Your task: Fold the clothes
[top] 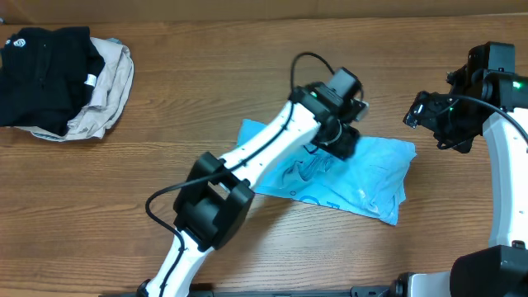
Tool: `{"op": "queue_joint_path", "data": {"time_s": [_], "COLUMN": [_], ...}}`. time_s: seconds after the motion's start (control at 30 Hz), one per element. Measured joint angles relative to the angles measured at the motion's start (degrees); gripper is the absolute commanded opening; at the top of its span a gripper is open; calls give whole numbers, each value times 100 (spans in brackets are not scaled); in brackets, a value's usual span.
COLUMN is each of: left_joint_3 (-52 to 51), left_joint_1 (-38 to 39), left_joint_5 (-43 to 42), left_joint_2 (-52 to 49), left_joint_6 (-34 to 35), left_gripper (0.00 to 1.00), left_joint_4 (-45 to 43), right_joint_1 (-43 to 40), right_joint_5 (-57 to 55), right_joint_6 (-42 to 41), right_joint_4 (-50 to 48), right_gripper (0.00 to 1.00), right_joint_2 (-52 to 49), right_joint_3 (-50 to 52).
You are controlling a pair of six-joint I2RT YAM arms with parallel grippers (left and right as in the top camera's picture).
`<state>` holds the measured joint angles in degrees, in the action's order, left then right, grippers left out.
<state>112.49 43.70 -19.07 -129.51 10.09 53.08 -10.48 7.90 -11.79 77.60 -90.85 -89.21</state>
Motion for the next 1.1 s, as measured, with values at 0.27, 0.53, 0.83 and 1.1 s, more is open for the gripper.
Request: {"op": "queue_joint_path", "data": {"time_s": [0.27,0.53,0.83,1.1], "left_joint_3": [350,671,186,-372], "left_joint_1": [-487,-1456,-944,-483], "left_joint_5": [835,647,295,328], "left_joint_2": [-7,-7,-4,-7], "left_joint_6": [-273,-1523,-2820,-3008], "left_gripper": [100,69,79,62], "left_joint_4": [1196,2623,2946,2603], "right_joint_1": [0,0,0,0], "right_joint_5": [-2,0,0,0], "right_joint_6": [0,0,-2,-2], "right_joint_4": [-4,-7,-2,0], "right_gripper": [86,86,86,86], "right_joint_2": [0,0,0,0], "right_joint_3": [0,0,0,0]}}
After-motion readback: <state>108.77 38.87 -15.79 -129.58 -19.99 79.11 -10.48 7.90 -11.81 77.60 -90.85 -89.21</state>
